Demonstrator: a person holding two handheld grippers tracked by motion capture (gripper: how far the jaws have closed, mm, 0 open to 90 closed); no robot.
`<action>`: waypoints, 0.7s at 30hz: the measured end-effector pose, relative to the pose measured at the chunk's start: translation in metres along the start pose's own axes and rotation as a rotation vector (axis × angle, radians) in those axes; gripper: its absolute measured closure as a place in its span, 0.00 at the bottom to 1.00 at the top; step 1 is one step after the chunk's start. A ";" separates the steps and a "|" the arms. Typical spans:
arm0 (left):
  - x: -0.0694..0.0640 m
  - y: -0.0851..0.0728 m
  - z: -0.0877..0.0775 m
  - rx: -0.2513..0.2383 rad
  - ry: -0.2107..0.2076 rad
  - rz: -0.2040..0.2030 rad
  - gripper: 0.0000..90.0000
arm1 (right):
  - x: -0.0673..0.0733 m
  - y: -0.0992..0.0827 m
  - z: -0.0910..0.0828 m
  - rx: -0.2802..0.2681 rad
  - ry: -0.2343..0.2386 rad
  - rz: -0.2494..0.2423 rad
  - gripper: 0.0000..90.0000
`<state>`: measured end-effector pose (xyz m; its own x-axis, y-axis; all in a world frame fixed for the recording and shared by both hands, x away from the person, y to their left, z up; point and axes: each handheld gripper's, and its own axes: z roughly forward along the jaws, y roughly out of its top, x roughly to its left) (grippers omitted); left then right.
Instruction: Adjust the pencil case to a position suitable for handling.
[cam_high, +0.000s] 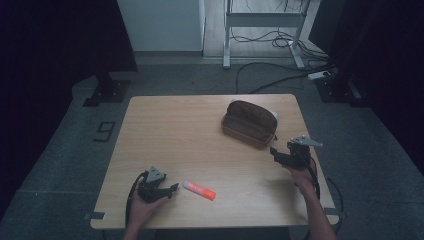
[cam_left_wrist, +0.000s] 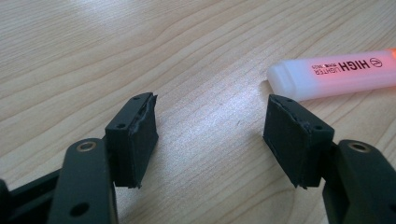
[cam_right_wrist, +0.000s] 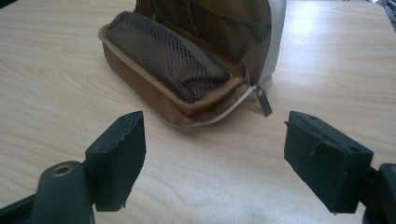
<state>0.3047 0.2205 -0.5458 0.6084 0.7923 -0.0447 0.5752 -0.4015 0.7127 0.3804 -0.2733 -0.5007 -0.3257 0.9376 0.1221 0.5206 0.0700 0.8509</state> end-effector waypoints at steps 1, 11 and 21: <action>0.000 0.000 0.000 -0.001 -0.001 0.000 0.38 | -0.001 0.002 0.001 -0.007 0.003 -0.002 0.24; -0.001 0.000 0.000 0.001 0.005 0.005 0.39 | -0.002 0.017 0.007 -0.005 0.007 -0.009 0.25; 0.000 0.000 0.000 0.001 0.004 0.002 0.39 | -0.004 0.033 0.014 -0.013 0.004 -0.018 0.26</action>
<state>0.3046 0.2201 -0.5458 0.6077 0.7931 -0.0405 0.5743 -0.4037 0.7122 0.4100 -0.2697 -0.4801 -0.3381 0.9349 0.1082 0.5039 0.0827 0.8598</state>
